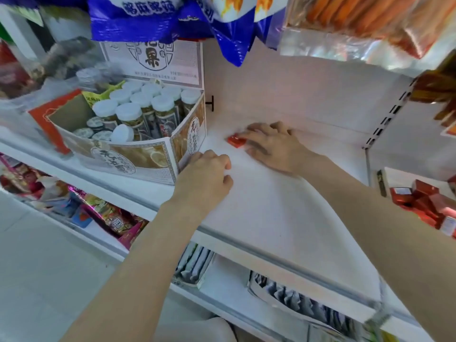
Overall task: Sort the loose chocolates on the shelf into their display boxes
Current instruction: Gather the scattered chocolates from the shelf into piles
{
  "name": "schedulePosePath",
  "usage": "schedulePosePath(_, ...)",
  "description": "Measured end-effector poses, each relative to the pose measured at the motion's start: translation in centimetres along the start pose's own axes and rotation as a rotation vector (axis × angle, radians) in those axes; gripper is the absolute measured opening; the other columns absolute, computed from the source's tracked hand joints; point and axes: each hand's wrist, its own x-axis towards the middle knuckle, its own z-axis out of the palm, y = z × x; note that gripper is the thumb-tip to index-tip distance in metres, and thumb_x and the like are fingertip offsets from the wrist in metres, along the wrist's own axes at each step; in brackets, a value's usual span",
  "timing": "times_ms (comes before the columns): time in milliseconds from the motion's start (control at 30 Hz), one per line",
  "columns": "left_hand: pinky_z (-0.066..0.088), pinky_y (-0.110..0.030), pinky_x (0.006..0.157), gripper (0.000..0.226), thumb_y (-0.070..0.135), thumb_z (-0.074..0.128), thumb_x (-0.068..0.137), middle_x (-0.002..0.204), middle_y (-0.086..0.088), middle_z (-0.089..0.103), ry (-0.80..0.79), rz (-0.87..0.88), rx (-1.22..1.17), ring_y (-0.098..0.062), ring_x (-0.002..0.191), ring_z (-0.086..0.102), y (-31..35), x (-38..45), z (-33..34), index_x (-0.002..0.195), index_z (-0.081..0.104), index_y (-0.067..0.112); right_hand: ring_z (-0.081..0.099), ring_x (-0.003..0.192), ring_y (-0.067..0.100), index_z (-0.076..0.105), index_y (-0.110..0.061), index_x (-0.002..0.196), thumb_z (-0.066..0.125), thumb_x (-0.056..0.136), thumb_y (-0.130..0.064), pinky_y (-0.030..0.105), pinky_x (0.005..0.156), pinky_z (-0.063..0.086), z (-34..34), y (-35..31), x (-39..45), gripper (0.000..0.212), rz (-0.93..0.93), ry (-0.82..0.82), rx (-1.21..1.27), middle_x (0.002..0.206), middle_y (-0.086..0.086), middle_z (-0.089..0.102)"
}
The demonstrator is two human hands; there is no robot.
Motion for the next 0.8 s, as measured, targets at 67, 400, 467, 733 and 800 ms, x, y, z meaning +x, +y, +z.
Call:
schedulePosePath(67,0.034,-0.036,0.099,0.037,0.027,0.051,0.087,0.124,-0.01,0.051,-0.03,-0.029,0.031,-0.03,0.117,0.042,0.5,-0.1,-0.1,0.123,0.049,0.017,0.03,0.121,0.029,0.029,-0.045,0.135,0.036,0.095,-0.039,0.041,0.093,0.027,-0.2,0.3,-3.8,0.041,-0.006,0.017,0.009,0.146,-0.012,0.027)
schedulePosePath(400,0.034,-0.038,0.096,0.074,0.044,0.067,0.075,0.133,-0.009,0.039,-0.241,0.07,-0.103,-0.031,0.123,0.034,5.0,-1.5,-0.2,0.136,0.031,0.021,0.032,0.127,0.024,0.033,-0.016,0.136,0.07,0.077,-0.03,0.026,0.105,0.026,-0.8,-1.1,-15.9,0.071,0.397,0.301,0.342,0.136,0.01,0.032)
schedulePosePath(467,0.036,-0.037,0.091,0.064,0.044,0.065,0.077,0.125,-0.008,0.044,-0.236,0.13,-0.074,-0.029,0.116,0.038,6.0,-1.7,0.3,0.13,0.038,0.02,0.044,0.113,0.025,0.039,-0.01,0.13,0.066,0.08,-0.021,0.013,0.087,0.027,-1.2,-1.2,-16.7,0.057,0.424,0.308,0.381,0.124,0.012,0.04)
schedulePosePath(733,0.041,-0.029,0.084,0.034,0.025,0.063,0.08,0.111,-0.008,0.051,-0.197,0.173,-0.131,-0.024,0.102,0.051,6.8,-1.8,0.5,0.111,0.052,0.016,0.052,0.055,0.031,0.051,-0.01,0.096,0.041,0.088,-0.023,0.036,0.05,0.04,-3.4,-1.2,-17.3,0.018,0.463,0.41,0.391,0.061,0.013,0.059)
schedulePosePath(800,0.044,-0.033,0.091,0.035,0.022,0.064,0.079,0.112,-0.007,0.051,-0.239,0.166,-0.139,-0.024,0.105,0.052,6.5,-2.0,0.3,0.112,0.052,0.017,0.053,0.058,0.03,0.054,-0.013,0.102,0.047,0.088,-0.028,0.029,0.049,0.036,-3.4,-0.7,-16.4,0.021,0.502,0.372,0.192,0.065,0.01,0.06)
